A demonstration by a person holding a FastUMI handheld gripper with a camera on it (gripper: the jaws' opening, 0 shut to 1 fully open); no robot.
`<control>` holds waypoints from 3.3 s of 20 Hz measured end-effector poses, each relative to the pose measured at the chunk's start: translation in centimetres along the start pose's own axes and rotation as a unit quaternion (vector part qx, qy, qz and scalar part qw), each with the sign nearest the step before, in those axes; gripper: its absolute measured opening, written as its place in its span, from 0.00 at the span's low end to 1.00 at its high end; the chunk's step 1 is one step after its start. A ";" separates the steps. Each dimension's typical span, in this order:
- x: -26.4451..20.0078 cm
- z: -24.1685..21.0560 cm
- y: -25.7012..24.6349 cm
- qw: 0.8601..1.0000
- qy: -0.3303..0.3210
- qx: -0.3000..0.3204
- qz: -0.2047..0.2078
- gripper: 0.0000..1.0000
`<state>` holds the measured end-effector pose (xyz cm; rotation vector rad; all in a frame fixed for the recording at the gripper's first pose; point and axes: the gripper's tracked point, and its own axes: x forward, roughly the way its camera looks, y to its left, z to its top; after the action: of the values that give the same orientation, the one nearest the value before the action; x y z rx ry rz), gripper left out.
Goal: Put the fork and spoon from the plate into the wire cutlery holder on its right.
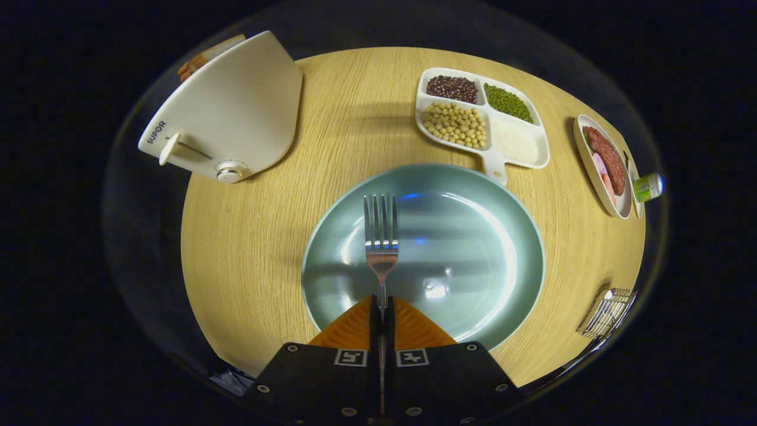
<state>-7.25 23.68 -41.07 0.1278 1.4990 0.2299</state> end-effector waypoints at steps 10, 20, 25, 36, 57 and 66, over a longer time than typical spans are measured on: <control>-10.9 -3.0 -13.8 0.993 -0.082 0.088 -0.011 0.03; -15.0 -11.2 -30.2 0.984 -0.082 0.139 -0.071 0.03; -14.5 -13.8 -33.2 0.986 -0.063 0.143 -0.066 0.04; -15.1 -13.5 -34.3 0.982 -0.089 0.161 -0.034 0.08; -42.8 5.6 -29.1 0.802 -0.593 0.055 -0.039 0.68; -49.6 6.7 -26.5 0.709 -0.701 0.012 -0.077 0.97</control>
<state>-1.39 -13.04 1.60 0.1417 -0.0419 -0.0620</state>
